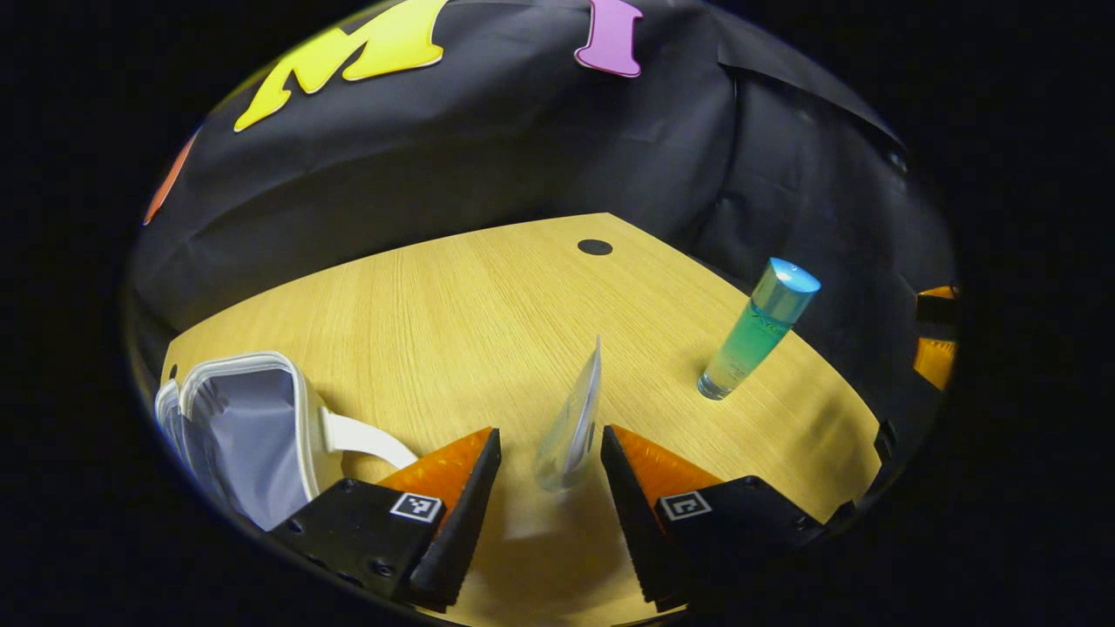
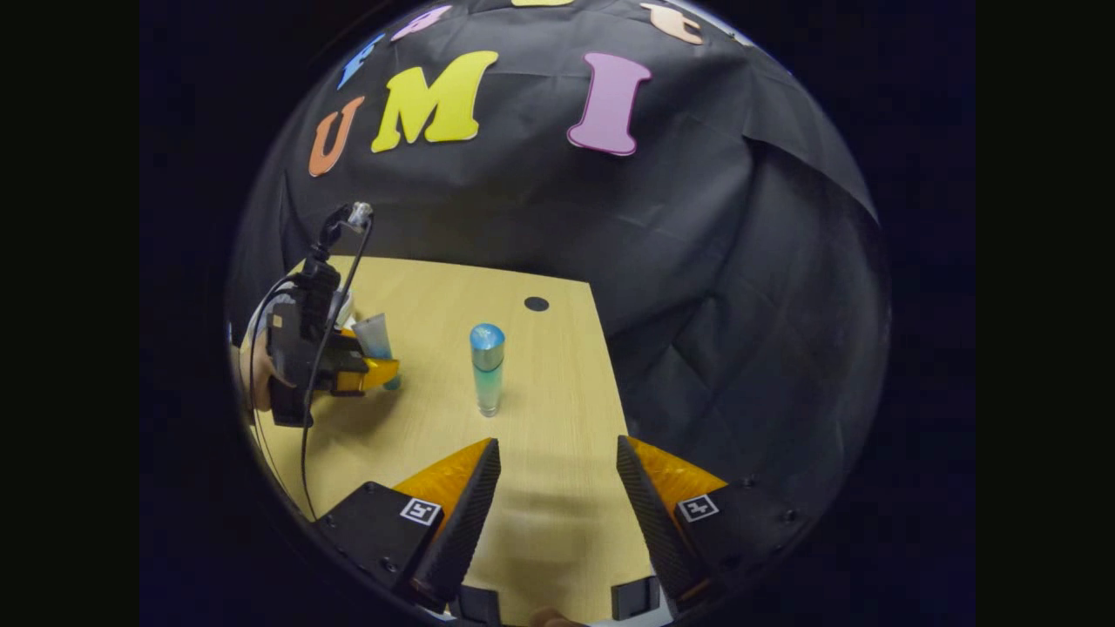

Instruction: First open the suitcase, pack the skin care products into it, and then close the suitcase.

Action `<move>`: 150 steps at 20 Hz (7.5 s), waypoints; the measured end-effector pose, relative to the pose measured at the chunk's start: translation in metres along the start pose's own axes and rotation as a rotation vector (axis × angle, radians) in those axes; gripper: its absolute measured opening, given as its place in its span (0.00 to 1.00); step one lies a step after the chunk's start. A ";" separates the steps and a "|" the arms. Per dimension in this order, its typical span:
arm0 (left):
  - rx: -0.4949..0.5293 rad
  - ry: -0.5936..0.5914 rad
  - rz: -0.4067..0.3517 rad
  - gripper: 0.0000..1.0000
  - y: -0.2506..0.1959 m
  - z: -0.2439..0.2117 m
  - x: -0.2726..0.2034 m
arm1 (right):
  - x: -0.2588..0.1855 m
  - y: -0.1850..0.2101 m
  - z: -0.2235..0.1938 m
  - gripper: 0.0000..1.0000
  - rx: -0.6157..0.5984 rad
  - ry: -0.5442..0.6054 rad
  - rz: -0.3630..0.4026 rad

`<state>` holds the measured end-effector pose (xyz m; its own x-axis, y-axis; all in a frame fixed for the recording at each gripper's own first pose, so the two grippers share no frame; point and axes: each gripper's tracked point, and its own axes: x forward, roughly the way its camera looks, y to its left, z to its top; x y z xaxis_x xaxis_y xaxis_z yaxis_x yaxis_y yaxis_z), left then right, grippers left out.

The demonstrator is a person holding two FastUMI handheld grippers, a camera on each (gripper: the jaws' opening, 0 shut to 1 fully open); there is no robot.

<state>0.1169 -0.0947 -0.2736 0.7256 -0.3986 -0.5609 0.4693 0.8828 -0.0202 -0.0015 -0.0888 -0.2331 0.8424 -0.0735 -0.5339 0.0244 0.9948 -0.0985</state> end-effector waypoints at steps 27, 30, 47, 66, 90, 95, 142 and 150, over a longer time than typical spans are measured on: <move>-0.079 -0.012 0.127 0.39 -0.001 -0.004 -0.139 | 0.144 0.097 0.051 0.49 0.021 -0.016 0.198; -0.101 -0.020 0.164 0.38 0.031 -0.005 -0.170 | 0.143 0.103 0.049 0.36 0.047 -0.006 0.162; -0.323 0.321 0.335 0.39 0.183 -0.093 -0.179 | 0.023 0.186 0.050 0.37 0.088 0.002 0.177; -0.428 0.443 0.339 0.38 0.190 -0.114 -0.165 | 0.013 0.243 0.081 0.37 0.055 0.020 0.224; -0.255 -0.278 0.587 1.00 0.259 -0.049 -0.392 | 0.055 0.476 0.064 0.34 0.054 0.268 0.474; -0.256 -0.366 0.621 1.00 0.285 -0.039 -0.419 | 0.089 0.489 0.072 0.35 0.121 0.290 0.422; -1.079 -0.503 0.269 0.04 0.456 -0.070 -0.359 | -0.147 0.219 0.216 0.81 0.078 -0.390 0.249; -0.695 -0.579 0.267 0.03 0.340 0.059 -0.392 | -0.158 0.181 0.218 0.77 0.040 -0.449 0.299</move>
<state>0.0216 0.3467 -0.0118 0.9907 -0.0586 -0.1230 -0.0180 0.8385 -0.5447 -0.0125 0.1186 0.0163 0.9628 0.2417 -0.1211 -0.2387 0.9703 0.0394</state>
